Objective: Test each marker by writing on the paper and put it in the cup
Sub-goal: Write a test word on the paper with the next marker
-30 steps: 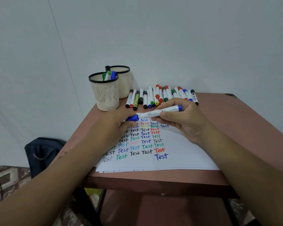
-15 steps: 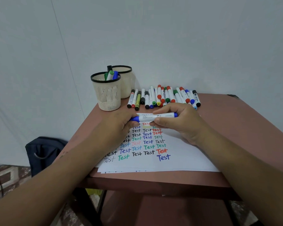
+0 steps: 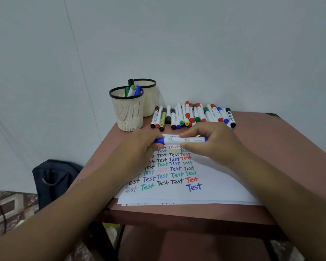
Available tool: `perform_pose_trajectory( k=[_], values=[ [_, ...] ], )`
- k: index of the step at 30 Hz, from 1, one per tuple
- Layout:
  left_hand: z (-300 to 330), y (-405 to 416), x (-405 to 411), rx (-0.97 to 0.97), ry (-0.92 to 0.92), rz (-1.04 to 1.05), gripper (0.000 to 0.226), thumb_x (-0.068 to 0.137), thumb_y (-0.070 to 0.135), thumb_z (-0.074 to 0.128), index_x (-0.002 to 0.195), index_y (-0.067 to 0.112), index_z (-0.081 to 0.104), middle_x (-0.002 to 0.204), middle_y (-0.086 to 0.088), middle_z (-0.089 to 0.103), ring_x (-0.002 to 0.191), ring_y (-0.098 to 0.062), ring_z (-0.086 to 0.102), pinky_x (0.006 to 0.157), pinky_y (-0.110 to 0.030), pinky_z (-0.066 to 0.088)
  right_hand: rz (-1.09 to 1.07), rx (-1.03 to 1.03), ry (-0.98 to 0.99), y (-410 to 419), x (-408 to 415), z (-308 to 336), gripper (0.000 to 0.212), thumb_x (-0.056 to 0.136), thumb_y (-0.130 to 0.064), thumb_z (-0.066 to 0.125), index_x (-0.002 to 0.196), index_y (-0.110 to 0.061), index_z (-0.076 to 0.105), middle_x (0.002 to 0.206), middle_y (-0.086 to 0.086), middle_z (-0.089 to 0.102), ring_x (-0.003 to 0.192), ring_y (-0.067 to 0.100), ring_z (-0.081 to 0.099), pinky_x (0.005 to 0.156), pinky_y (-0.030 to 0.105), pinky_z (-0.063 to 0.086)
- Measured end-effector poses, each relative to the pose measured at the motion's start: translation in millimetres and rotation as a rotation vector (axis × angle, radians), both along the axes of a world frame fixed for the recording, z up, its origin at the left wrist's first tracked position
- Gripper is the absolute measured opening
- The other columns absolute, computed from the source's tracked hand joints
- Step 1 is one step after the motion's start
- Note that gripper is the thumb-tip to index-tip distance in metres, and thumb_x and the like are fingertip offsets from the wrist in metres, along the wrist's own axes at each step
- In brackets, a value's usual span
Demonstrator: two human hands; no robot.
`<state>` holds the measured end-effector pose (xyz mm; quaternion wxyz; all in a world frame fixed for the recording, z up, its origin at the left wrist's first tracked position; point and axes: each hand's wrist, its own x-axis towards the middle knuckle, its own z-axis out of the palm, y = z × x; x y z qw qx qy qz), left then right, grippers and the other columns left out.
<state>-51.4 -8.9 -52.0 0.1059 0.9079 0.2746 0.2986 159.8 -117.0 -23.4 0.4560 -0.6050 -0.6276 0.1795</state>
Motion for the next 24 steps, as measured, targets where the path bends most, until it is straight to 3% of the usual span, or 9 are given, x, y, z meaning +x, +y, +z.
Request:
perform_pose_trajectory(
  k=[2,5,8,10,12,15,18,20,24],
  values=[
    [0,0,1,-0.012,0.011,0.005,0.01,0.098,0.034,0.06,0.102,0.027,0.066,0.083,0.017,0.054,0.084,-0.002,0.049,0.066,-0.017,0.033,-0.034,-0.014,-0.259,2,6,5,0.031,0.083,-0.023,0.085,0.098,-0.046,0.072,0.096,-0.017,0.067,0.089,-0.006,0.06,0.069,0.009,0.042],
    [0,-1,2,-0.029,0.076,0.124,0.029,0.092,0.056,0.059,0.114,0.036,0.06,0.094,0.025,0.051,0.091,0.0,0.045,0.075,-0.024,0.039,-0.014,-0.113,-0.584,13,11,11,0.047,0.093,-0.029,0.074,0.134,-0.048,0.06,0.101,-0.012,0.052,0.095,0.008,0.051,0.077,0.023,0.039],
    [-1,2,2,-0.097,0.13,0.251,0.054,0.086,0.075,0.051,0.129,0.044,0.047,0.116,0.023,0.05,0.109,-0.003,0.04,0.088,-0.029,0.04,-0.003,-0.097,-0.723,29,14,27,0.063,0.102,-0.016,0.061,0.148,-0.053,0.04,0.097,-0.01,0.05,0.091,0.013,0.045,0.075,0.031,0.037],
    [-3,6,2,-0.165,0.143,0.275,0.062,0.085,0.078,0.048,0.136,0.043,0.042,0.132,0.017,0.05,0.121,-0.007,0.04,0.097,-0.033,0.041,-0.055,-0.06,-0.743,44,18,44,0.07,0.103,-0.012,0.055,0.152,-0.055,0.032,0.107,-0.006,0.058,0.093,0.014,0.045,0.078,0.032,0.037],
    [-4,9,2,-0.204,0.183,0.287,0.066,0.085,0.076,0.049,0.141,0.043,0.039,0.142,0.015,0.047,0.128,-0.009,0.04,0.102,-0.035,0.041,-0.093,-0.011,-0.718,62,19,63,0.077,0.103,-0.013,0.057,0.155,-0.056,0.021,0.115,-0.006,0.061,0.089,0.014,0.052,0.079,0.033,0.044],
    [-5,12,2,-0.275,0.216,0.319,0.074,0.081,0.08,0.05,0.144,0.044,0.039,0.146,0.017,0.046,0.131,-0.013,0.044,0.106,-0.041,0.043,-0.086,0.122,-0.56,88,9,84,0.087,0.101,-0.012,0.062,0.158,-0.054,0.012,0.107,-0.009,0.06,0.076,0.015,0.064,0.073,0.036,0.059],
    [-3,14,1,-0.316,0.199,0.313,0.075,0.078,0.08,0.054,0.143,0.044,0.042,0.14,0.018,0.051,0.125,-0.01,0.047,0.103,-0.041,0.046,-0.085,0.268,-0.325,117,-8,95,0.087,0.098,-0.01,0.064,0.16,-0.048,0.015,0.101,-0.009,0.063,0.076,0.013,0.068,0.073,0.025,0.058],
    [-2,16,2,-0.301,0.192,0.31,0.075,0.076,0.081,0.055,0.141,0.046,0.043,0.136,0.017,0.052,0.121,-0.009,0.046,0.1,-0.04,0.047,-0.076,0.338,-0.204,136,-20,99,0.091,0.093,-0.01,0.069,0.158,-0.048,0.018,0.098,-0.003,0.069,0.084,0.009,0.07,0.081,0.02,0.056],
    [-3,19,3,-0.298,0.214,0.335,0.087,0.071,0.085,0.052,0.144,0.039,0.042,0.142,0.013,0.044,0.129,-0.01,0.039,0.105,-0.039,0.042,-0.053,0.358,-0.017,164,-41,94,0.086,0.088,-0.004,0.071,0.149,-0.045,0.028,0.09,0.004,0.073,0.084,0.012,0.073,0.083,0.034,0.063]
  ],
)
